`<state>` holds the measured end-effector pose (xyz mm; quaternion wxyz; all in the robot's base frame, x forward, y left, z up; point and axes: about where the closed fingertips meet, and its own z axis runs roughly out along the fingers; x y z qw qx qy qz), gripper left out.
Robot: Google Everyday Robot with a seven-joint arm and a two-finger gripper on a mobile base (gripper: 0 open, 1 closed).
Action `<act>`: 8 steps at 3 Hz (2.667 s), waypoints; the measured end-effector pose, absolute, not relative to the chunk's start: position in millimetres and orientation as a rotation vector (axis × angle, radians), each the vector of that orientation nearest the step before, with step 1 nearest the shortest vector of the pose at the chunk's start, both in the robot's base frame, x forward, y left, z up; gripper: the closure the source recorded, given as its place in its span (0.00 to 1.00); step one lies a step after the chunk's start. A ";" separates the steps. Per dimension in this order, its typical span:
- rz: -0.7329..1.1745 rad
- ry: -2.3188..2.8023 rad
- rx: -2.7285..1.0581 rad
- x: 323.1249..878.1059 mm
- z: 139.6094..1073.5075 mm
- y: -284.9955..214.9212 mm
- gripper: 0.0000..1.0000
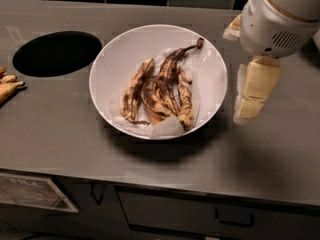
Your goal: Pick banana from white bowl
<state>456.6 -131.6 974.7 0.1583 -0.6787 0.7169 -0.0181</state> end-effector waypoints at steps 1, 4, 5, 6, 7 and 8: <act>-0.051 2.050 -1.941 456.7 974.7 -131.3 0.00; 0.074 1.957 -2.006 477.0 992.2 -62.4 0.00; 0.167 1.965 -2.016 477.9 988.8 -33.3 0.00; 0.292 1.985 -2.015 482.2 984.6 0.6 0.00; 0.350 1.987 -1.996 489.7 982.3 29.6 0.00; 0.349 1.980 -1.987 492.4 982.4 33.8 0.00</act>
Offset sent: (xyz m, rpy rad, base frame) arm 0.0069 0.0478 0.0077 0.0344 0.1205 0.0767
